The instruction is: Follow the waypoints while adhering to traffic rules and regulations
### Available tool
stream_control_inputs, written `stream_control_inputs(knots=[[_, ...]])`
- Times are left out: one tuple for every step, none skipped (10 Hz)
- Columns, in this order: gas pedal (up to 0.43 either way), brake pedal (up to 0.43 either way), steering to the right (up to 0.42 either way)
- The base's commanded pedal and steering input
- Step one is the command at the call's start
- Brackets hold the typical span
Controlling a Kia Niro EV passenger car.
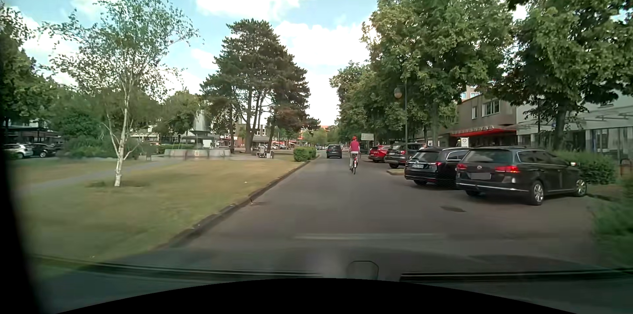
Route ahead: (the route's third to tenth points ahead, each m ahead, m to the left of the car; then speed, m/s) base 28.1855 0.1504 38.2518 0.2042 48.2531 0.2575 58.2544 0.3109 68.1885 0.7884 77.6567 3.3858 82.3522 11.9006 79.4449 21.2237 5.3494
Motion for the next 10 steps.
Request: stream_control_inputs(knots=[[0.118,0.006,0.001],[0.118,0.006,0.001],[0.118,0.006,0.001],[0.118,0.006,0.001],[0.118,0.006,0.001],[0.118,0.006,0.001],[0.118,0.006,0.001],[0.118,0.006,0.001],[0.118,0.006,0.001],[0.118,0.006,0.001]])
